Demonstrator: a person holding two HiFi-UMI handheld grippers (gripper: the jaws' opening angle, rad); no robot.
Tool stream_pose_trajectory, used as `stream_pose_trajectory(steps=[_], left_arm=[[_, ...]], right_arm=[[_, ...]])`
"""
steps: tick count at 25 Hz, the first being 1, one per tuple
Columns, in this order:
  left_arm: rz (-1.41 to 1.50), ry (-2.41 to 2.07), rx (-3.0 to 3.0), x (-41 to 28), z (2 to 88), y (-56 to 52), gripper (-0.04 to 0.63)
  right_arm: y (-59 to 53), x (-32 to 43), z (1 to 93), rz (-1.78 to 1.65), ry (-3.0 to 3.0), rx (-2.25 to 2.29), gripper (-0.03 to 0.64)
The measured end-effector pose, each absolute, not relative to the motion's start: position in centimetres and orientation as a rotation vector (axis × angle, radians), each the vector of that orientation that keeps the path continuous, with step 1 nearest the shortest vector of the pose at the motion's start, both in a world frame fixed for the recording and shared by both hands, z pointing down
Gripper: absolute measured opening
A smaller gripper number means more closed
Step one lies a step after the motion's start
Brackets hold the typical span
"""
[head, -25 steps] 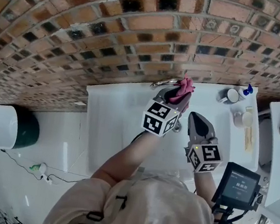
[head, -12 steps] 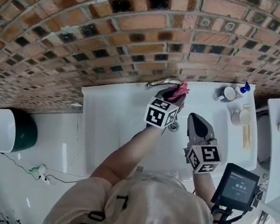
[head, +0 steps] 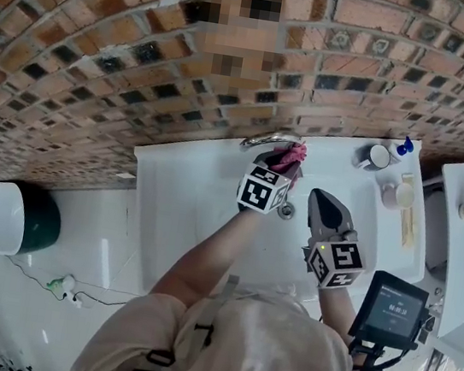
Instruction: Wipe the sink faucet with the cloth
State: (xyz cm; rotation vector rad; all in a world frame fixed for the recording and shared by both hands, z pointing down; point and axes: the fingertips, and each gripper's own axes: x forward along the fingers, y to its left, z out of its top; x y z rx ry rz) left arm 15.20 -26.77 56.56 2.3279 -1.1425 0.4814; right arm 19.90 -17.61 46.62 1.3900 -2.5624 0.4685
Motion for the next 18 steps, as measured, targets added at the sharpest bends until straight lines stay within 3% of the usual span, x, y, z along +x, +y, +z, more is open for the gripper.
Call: stream_pose_trajectory(steps=[7, 18], left_arm=[[0.444, -1.245, 2.545, 13.1, 50.0, -24.0, 0.123], [0.384, -1.554, 2.615, 2.0, 42.4, -14.1, 0.123]], right_arm=[[-17.2, 19.3, 45.5, 0.431, -2.576, 1.387, -0.009], [-12.6, 11.2, 43.7, 0.376, -2.685, 1.199, -0.009]])
